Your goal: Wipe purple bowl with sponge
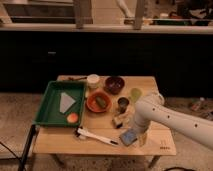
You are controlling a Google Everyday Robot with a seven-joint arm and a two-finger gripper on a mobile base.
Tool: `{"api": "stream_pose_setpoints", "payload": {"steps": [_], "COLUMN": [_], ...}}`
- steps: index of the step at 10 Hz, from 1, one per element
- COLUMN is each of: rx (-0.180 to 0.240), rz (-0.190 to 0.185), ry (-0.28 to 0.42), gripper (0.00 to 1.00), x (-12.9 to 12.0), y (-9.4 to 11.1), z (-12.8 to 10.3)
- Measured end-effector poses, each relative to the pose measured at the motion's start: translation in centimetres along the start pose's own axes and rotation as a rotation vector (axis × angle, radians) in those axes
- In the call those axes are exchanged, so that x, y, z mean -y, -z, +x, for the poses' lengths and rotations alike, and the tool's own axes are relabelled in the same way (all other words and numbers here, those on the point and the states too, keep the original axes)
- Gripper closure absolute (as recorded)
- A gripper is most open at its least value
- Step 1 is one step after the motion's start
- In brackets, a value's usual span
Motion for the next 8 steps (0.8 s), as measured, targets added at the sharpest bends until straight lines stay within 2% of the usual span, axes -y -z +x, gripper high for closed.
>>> {"api": "stream_pose_setpoints", "payload": {"steps": [4,8], "rx": [0.062,0.098], "rz": [0.007,-0.014], "ry": [-0.078,-0.096], "gripper": [0.2,0.2], "x": [0.0,-0.2], "y": [-1.7,-3.2], "z": [1.0,1.4]}}
